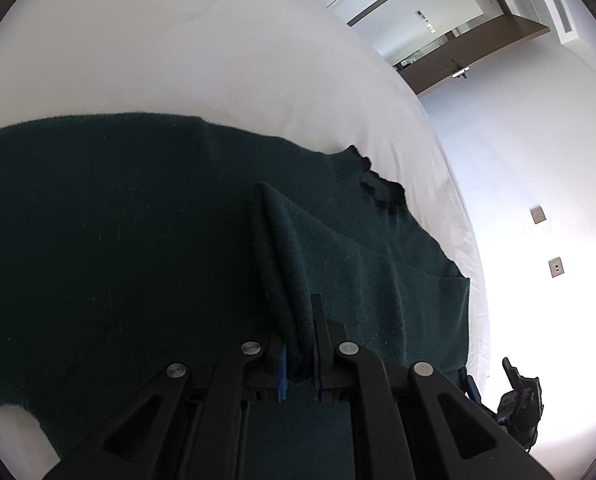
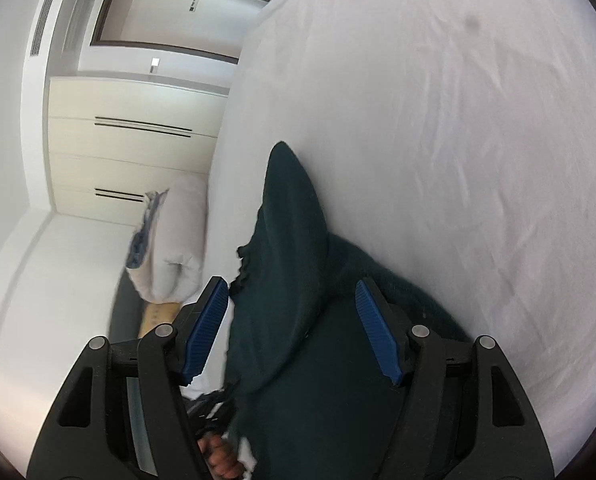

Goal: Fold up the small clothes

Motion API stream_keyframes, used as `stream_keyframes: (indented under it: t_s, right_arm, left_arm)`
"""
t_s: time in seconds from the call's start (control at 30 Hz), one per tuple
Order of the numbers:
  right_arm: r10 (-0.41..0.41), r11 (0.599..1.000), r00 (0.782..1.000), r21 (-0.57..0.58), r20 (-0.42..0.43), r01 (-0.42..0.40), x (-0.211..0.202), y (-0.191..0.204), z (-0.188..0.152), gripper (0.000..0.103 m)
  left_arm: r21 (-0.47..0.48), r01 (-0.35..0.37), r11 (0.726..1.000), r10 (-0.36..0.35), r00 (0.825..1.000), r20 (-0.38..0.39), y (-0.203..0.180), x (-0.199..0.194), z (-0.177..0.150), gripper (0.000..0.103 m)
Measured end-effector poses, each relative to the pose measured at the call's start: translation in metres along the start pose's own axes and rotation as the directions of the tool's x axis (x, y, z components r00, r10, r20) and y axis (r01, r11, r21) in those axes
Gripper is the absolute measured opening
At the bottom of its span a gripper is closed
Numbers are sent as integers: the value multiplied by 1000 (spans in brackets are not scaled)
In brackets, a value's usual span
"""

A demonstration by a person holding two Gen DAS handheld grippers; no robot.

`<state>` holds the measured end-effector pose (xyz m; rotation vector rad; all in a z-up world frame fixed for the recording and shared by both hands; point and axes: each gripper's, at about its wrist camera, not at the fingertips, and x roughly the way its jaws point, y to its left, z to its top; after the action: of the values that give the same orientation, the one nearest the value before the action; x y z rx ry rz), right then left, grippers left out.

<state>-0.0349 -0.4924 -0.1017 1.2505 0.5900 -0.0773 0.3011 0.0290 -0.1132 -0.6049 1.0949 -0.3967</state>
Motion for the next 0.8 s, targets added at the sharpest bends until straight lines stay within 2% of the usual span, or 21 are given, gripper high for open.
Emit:
stream_keyframes:
  t_s: [0.07, 0.17, 0.33, 0.43, 0.5, 0.6, 0.7, 0.8]
  right_arm:
    - [-17, 1000, 1000, 11, -8, 17, 3, 0, 1, 66]
    - [-1, 1000, 1000, 25, -27, 2, 8, 3, -3, 67]
    - [42, 997, 998, -55, -47, -44, 14, 35, 6, 67]
    - [34, 995, 995, -86, -94, -42, 35, 50, 13, 67]
    - [45, 991, 987, -118, -157, -64, 61, 62, 13, 67]
    - [53, 990, 978, -115, -201, -77, 95, 65, 17, 67]
    - [3, 997, 983, -79, -182, -17, 127, 51, 37, 65]
    - [20, 999, 991, -45, -135, -26, 135, 51, 61, 65]
  left_arm:
    - [18, -12, 1000, 12, 1000, -3, -3, -1, -6, 9]
    - [26, -36, 999, 37, 998, -44, -1, 13, -13, 9]
    - [14, -18, 1000, 19, 999, -33, 4, 14, -12, 9]
    - [39, -33, 999, 34, 999, -33, 0, 16, -13, 9]
    - [40, -29, 999, 30, 999, -34, 1, 17, -13, 10]
    - [42, -18, 999, 20, 999, -35, 1, 19, -11, 12]
    - [41, 2, 999, 0, 999, -40, 5, 19, -12, 12]
    - [26, 30, 999, -29, 999, -39, 11, 20, -12, 12]
